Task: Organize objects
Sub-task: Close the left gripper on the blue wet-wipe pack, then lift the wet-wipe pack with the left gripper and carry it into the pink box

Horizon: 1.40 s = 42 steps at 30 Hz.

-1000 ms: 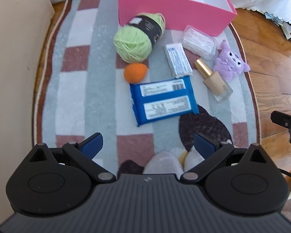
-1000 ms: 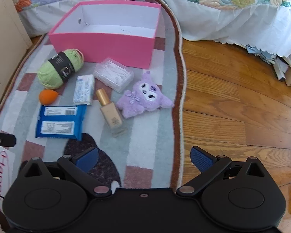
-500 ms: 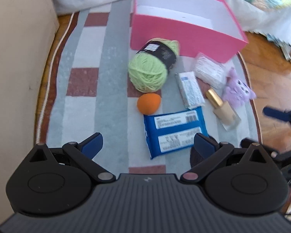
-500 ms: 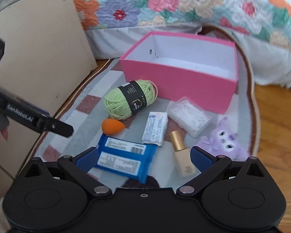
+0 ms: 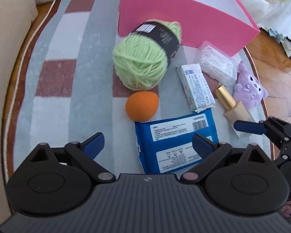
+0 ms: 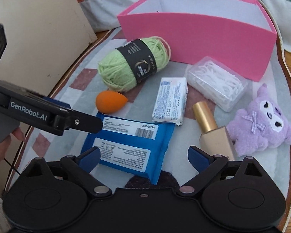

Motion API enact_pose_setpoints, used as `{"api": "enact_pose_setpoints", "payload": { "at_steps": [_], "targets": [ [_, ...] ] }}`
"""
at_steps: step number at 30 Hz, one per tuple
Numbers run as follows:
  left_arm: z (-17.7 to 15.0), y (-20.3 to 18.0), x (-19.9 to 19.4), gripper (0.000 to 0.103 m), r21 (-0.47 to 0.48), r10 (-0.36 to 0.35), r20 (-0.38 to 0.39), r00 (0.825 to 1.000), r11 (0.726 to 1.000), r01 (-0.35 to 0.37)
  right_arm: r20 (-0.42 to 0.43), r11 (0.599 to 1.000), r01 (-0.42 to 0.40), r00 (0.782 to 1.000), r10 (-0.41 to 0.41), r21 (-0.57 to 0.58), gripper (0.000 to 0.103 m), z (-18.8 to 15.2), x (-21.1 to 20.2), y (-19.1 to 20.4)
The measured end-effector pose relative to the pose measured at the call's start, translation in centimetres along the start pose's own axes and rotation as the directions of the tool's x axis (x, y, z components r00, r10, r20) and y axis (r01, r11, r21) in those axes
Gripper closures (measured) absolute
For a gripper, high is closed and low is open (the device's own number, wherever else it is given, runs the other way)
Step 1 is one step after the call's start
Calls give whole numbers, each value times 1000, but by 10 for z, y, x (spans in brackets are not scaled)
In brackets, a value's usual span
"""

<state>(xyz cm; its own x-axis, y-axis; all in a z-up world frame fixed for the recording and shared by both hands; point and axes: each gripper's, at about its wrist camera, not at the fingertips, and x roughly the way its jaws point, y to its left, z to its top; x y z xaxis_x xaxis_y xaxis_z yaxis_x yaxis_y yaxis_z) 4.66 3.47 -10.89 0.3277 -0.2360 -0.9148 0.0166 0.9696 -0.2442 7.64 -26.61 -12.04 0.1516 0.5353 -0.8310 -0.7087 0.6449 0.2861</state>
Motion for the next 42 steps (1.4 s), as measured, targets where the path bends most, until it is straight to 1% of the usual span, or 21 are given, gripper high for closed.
{"api": "enact_pose_setpoints", "payload": {
  "at_steps": [3, 6, 7, 9, 10, 12, 14, 16, 18, 20, 22, 25, 29, 33, 37, 42],
  "targets": [
    [-4, 10, 6, 11, -36, -17, 0, 1000, 999, 17, -35, 999, 7, 999, -6, 37, 11, -2, 10, -4],
    [-8, 15, 11, 14, -46, -50, 3, 999, 998, 50, -66, 998, -20, 998, 24, 62, 17, -4, 18, -5],
    [-9, 16, 13, 17, -50, -66, 2, 998, 997, 66, -72, 997, -24, 997, 29, 69, 20, -5, 20, -5],
    [-10, 19, 16, 27, -63, -83, -3, 997, 995, 82, -63, 997, -17, 998, 22, 82, 20, -6, 20, -3],
    [-10, 19, 19, 36, -68, -90, -8, 996, 994, 90, -65, 995, -14, 998, 21, 94, 20, -5, 20, -3],
    [-12, 17, 20, 39, -64, -83, 4, 997, 994, 83, -70, 993, -28, 997, 36, 117, 22, -4, 19, -3],
    [-13, 13, 20, 45, -49, -83, 3, 997, 995, 83, -76, 991, -37, 996, 47, 125, 27, -4, 19, -1],
    [-15, 10, 20, 46, -56, -87, 5, 996, 995, 87, -71, 994, -32, 997, 40, 106, 34, -5, 19, 5],
    [-19, 6, 21, 50, -56, -89, 8, 996, 994, 89, -58, 996, -13, 998, 18, 85, 40, -8, 20, 10],
    [-22, 2, 21, 61, -64, -93, 11, 996, 994, 93, -42, 997, 0, 999, 3, 75, 47, -10, 20, 12],
    [-22, 0, 21, 63, -78, -97, 14, 995, 992, 97, -32, 997, 9, 999, -6, 71, 55, -11, 19, 13],
    [-22, -5, 20, 64, -73, -101, 8, 995, 992, 101, -29, 998, 19, 999, -17, 59, 60, -12, 13, 15],
    [-23, -13, 10, 64, -62, -109, 7, 994, 992, 109, -9, 999, 31, 999, -30, 45, 60, -13, -1, 19],
    [-14, -25, -11, 64, -20, -101, 34, 994, 995, 102, 38, 998, 47, 998, -48, 29, 60, -6, -24, 25],
    [6, -29, -42, 64, 18, -100, 54, 994, 995, 99, 80, 999, 49, 996, -50, 18, 60, 8, -47, 28],
    [34, -43, -75, 64, 39, -102, 79, 992, 994, 99, 142, 999, 46, 989, -47, 9, 60, 37, -80, 30]
  ]
}}
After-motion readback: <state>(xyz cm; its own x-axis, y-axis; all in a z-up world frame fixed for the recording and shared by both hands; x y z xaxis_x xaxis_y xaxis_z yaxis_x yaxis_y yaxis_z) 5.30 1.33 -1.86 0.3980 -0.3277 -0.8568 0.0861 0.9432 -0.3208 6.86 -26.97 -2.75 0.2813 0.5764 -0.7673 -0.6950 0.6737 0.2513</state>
